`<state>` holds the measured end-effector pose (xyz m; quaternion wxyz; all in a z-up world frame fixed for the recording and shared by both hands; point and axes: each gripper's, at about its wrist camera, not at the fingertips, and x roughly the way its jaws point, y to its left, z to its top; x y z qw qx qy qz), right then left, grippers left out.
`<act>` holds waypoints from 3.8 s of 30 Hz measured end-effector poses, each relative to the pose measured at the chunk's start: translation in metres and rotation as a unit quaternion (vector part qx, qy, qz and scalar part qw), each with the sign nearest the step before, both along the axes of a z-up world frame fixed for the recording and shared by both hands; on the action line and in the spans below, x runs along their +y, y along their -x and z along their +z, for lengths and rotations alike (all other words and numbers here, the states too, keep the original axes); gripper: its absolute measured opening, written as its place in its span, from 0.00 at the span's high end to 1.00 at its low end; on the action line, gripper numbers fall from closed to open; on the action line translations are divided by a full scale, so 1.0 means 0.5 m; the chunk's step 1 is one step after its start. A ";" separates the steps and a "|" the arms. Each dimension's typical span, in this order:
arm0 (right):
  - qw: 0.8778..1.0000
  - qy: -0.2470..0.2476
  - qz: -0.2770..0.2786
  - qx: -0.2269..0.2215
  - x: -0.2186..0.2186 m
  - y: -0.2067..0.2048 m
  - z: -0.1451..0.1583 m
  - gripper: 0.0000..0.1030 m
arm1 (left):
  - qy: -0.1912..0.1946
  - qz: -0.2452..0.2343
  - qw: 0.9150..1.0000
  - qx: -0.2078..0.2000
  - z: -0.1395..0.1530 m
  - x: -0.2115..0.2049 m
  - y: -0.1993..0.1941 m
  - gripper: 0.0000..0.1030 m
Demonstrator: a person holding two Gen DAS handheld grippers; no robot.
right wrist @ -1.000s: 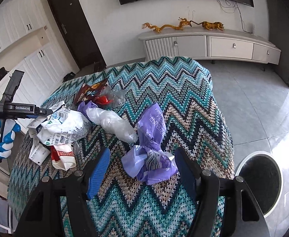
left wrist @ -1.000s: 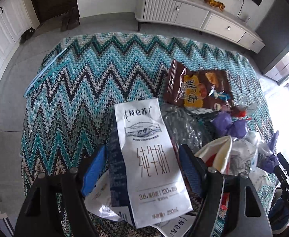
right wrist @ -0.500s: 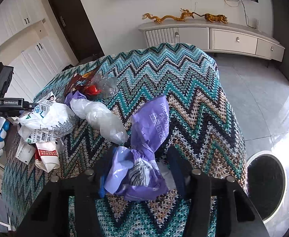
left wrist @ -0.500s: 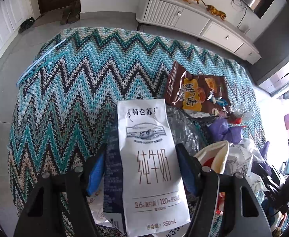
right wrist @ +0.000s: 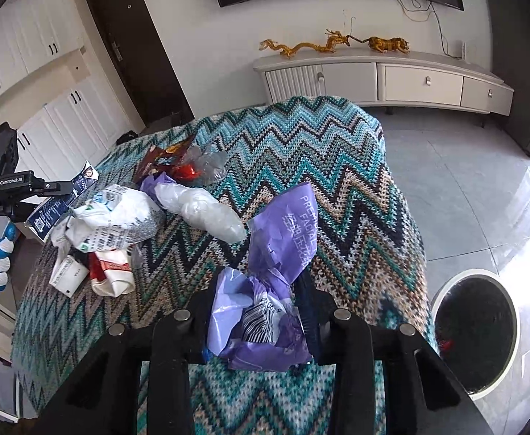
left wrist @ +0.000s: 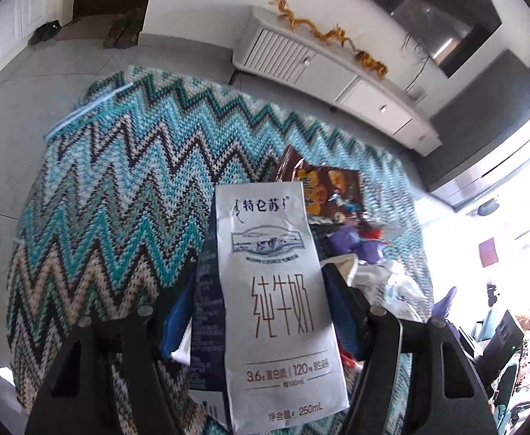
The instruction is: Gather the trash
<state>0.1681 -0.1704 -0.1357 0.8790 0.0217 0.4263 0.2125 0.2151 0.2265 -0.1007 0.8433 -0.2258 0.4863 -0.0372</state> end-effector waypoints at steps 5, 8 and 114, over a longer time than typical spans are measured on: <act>1.000 -0.007 0.002 -0.021 0.001 0.048 0.039 0.66 | 0.000 -0.003 0.999 -0.035 0.058 -0.004 0.052 0.37; 0.999 -0.011 0.007 -0.034 0.006 0.081 0.064 0.66 | -0.015 -0.007 0.998 -0.063 0.099 -0.012 0.096 0.37; 0.968 -0.045 -0.229 -0.091 -0.498 0.136 0.141 0.40 | -0.043 -0.311 0.935 -0.166 0.177 -0.893 0.048 0.32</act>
